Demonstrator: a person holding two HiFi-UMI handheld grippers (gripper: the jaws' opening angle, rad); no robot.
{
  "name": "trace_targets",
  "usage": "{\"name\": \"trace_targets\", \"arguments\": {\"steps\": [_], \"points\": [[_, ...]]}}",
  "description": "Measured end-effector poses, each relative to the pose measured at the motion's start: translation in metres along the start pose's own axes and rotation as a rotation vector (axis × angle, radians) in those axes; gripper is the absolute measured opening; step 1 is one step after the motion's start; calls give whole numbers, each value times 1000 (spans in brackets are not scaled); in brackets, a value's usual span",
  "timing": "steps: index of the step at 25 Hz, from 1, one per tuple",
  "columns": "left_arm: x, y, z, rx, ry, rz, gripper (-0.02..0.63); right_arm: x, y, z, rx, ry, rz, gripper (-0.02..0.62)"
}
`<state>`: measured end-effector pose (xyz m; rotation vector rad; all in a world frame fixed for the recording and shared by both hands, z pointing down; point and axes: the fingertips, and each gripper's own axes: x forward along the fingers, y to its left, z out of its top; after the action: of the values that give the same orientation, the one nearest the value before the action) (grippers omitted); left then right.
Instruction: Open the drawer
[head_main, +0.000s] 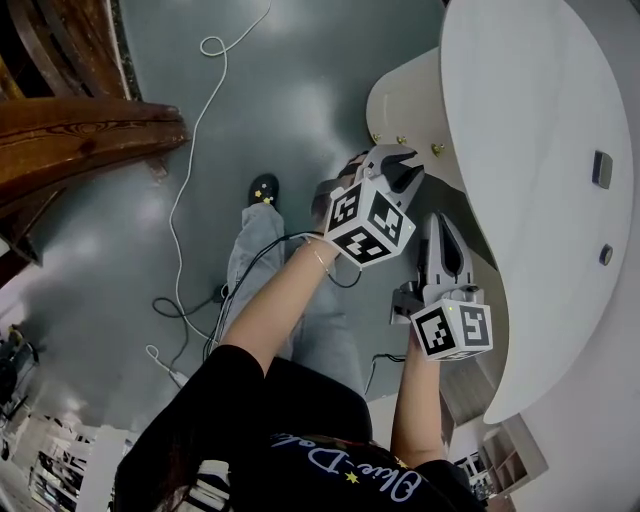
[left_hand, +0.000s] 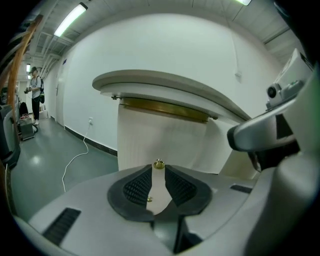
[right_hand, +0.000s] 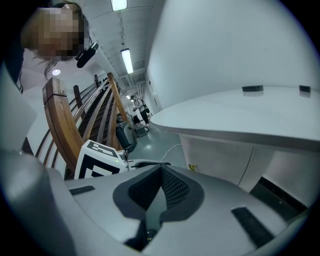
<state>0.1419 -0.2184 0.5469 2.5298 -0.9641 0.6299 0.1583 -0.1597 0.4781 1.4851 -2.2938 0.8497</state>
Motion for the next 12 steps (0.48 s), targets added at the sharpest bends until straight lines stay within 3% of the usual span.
{"name": "trace_targets", "arguments": {"steps": [12], "points": [[48, 1, -5, -9, 50, -55, 104, 0, -17, -4, 43, 16, -24, -2]]}}
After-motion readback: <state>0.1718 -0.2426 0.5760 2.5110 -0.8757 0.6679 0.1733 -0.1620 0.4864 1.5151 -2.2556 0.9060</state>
